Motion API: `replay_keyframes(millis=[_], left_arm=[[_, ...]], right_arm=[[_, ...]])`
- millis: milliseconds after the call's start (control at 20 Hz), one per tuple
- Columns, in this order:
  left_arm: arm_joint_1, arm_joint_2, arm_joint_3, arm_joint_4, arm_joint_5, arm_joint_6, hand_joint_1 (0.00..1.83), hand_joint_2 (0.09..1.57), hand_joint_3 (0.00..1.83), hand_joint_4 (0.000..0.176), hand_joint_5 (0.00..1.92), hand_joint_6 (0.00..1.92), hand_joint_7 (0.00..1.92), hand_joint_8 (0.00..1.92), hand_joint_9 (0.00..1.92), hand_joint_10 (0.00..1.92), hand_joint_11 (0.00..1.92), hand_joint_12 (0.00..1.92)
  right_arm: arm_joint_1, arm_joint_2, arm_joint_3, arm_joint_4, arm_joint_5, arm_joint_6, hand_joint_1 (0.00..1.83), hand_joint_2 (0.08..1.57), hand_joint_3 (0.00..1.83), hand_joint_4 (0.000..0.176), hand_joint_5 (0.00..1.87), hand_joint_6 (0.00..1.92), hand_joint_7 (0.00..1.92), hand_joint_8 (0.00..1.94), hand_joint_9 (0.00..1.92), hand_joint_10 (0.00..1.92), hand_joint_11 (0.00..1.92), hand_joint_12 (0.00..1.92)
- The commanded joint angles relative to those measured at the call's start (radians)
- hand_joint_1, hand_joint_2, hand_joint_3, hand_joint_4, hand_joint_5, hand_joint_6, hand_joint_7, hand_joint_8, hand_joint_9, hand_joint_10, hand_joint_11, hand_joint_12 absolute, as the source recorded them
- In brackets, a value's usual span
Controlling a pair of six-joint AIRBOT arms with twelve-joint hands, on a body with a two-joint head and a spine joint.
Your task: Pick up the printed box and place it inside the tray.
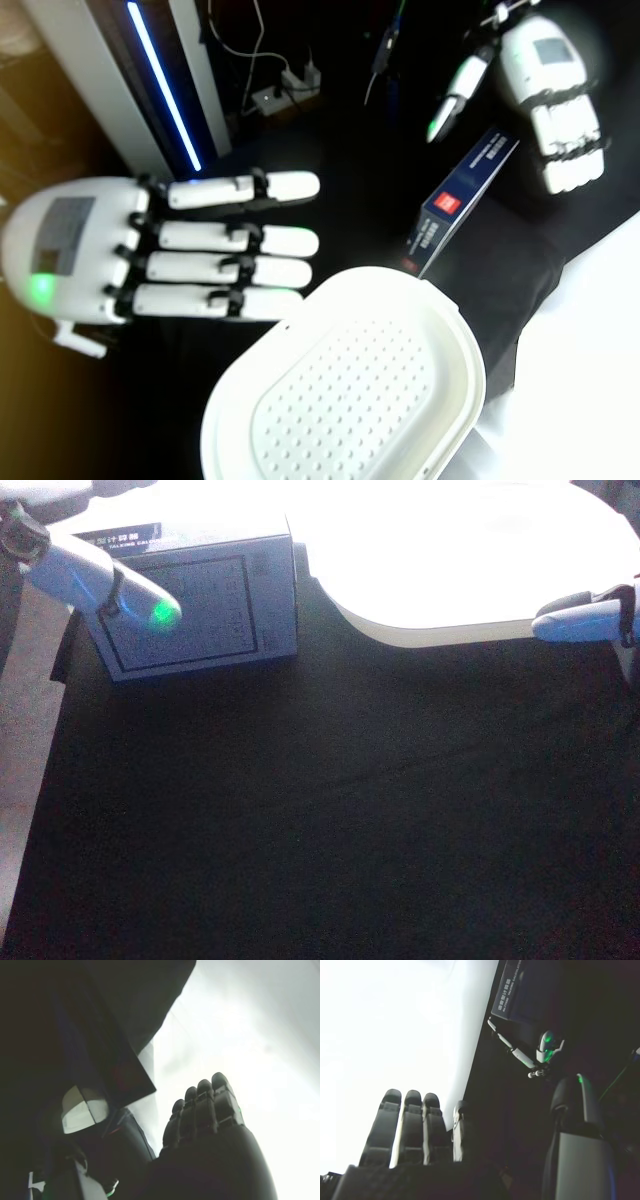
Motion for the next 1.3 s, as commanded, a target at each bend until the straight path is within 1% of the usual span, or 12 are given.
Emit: replay_keyframes(millis=[0, 200, 300, 350, 400, 450, 500, 700, 850, 1000, 1100, 1250], left_arm=[[0.001, -0.004, 0.015, 0.002, -0.078, 0.002, 0.35, 0.7, 0.0, 0.0, 0.0, 0.0, 0.06, 0.0, 0.07, 0.0, 0.0, 0.09], [0.046, -0.062, 0.071, -0.024, -0.068, -0.001, 0.32, 0.67, 0.0, 0.014, 0.0, 0.0, 0.06, 0.0, 0.09, 0.01, 0.01, 0.1], [0.067, -0.074, 0.085, -0.035, -0.053, 0.0, 0.37, 0.7, 0.0, 0.0, 0.06, 0.01, 0.17, 0.01, 0.17, 0.01, 0.07, 0.13], [0.073, -0.077, 0.086, -0.035, -0.046, 0.001, 0.52, 0.74, 0.0, 0.0, 0.25, 0.02, 0.31, 0.01, 0.31, 0.02, 0.19, 0.2], [0.078, -0.078, 0.087, -0.035, -0.046, 0.001, 0.89, 0.87, 0.0, 0.0, 0.63, 0.07, 0.67, 0.04, 0.68, 0.07, 0.52, 0.35], [0.082, -0.079, 0.087, -0.035, -0.049, 0.001, 1.29, 1.04, 0.0, 0.0, 0.86, 0.77, 0.94, 0.7, 1.03, 0.73, 0.95, 0.53], [0.087, -0.08, 0.087, -0.035, -0.057, 0.001, 1.37, 1.06, 0.0, 0.0, 0.9, 0.89, 1.02, 0.8, 1.15, 0.87, 1.13, 0.64], [0.093, -0.08, 0.081, -0.036, -0.079, 0.0, 1.38, 1.11, 0.0, 0.0, 0.84, 0.89, 0.97, 0.98, 1.03, 1.16, 1.11, 0.84], [0.099, -0.075, 0.074, -0.048, -0.11, -0.002, 1.4, 1.04, 0.0, 0.0, 1.0, 0.64, 1.12, 0.75, 1.19, 0.96, 1.15, 0.85], [0.098, -0.049, 0.058, -0.056, -0.138, -0.002, 1.38, 1.1, 0.0, 0.0, 0.91, 0.99, 0.94, 0.88, 1.09, 1.05, 1.18, 0.89], [0.099, 0.003, 0.031, -0.109, -0.222, -0.023, 1.39, 1.07, 0.0, 0.0, 0.86, 1.01, 1.03, 0.83, 1.2, 0.88, 1.17, 0.98], [0.111, 0.065, -0.005, -0.109, -0.351, -0.122, 1.4, 1.08, 0.0, 0.0, 0.82, 0.96, 1.02, 0.89, 1.2, 0.93, 1.18, 0.88]], right_arm=[[0.015, 0.006, 0.002, 0.045, 0.114, 0.004, 0.68, 0.76, 0.0, 0.176, 0.0, 0.0, 0.0, 0.0, 0.0, 0.0, 0.0, 0.0], [0.015, 0.006, 0.0, 0.045, 0.114, 0.004, 0.69, 0.78, 0.0, 0.176, 0.0, 0.0, 0.0, 0.0, 0.0, 0.0, 0.0, 0.0], [0.015, 0.006, 0.0, 0.048, 0.117, 0.004, 0.7, 0.78, 0.0, 0.176, 0.0, 0.0, 0.0, 0.0, 0.0, 0.0, 0.0, 0.0], [0.015, 0.006, 0.0, 0.05, 0.118, 0.004, 0.71, 0.78, 0.0, 0.176, 0.0, 0.0, 0.0, 0.0, 0.0, 0.0, 0.0, 0.0], [0.015, 0.006, 0.0, 0.052, 0.118, 0.004, 0.7, 0.78, 0.0, 0.167, 0.0, 0.0, 0.0, 0.0, 0.0, 0.0, 0.0, 0.0], [0.015, 0.006, 0.0, 0.052, 0.118, 0.004, 0.7, 0.77, 0.0, 0.17, 0.0, 0.0, 0.0, 0.0, 0.0, 0.0, 0.0, 0.0], [0.015, 0.006, -0.001, 0.052, 0.118, 0.004, 0.69, 0.77, 0.0, 0.171, 0.0, 0.0, 0.0, 0.0, 0.0, 0.0, 0.0, 0.0], [0.015, 0.006, -0.001, 0.052, 0.119, 0.004, 0.7, 0.74, 0.0, 0.176, 0.0, 0.0, 0.0, 0.0, 0.0, 0.0, 0.0, 0.0], [0.015, 0.006, 0.0, 0.052, 0.119, 0.004, 0.66, 0.73, 0.0, 0.169, 0.0, 0.0, 0.0, 0.0, 0.0, 0.0, 0.0, 0.0], [0.015, 0.006, -0.001, 0.055, 0.119, 0.004, 0.64, 0.7, 0.0, 0.165, 0.0, 0.0, 0.01, 0.01, 0.0, 0.0, 0.0, 0.0], [0.015, 0.006, -0.011, 0.072, 0.141, 0.004, 0.66, 0.73, 0.0, 0.174, 0.0, 0.0, 0.0, 0.0, 0.0, 0.0, 0.03, 0.01], [-0.01, 0.022, -0.037, 0.114, 0.221, 0.004, 0.65, 0.77, 0.0, 0.176, 0.0, 0.0, 0.0, 0.0, 0.0, 0.0, 0.01, 0.01]])
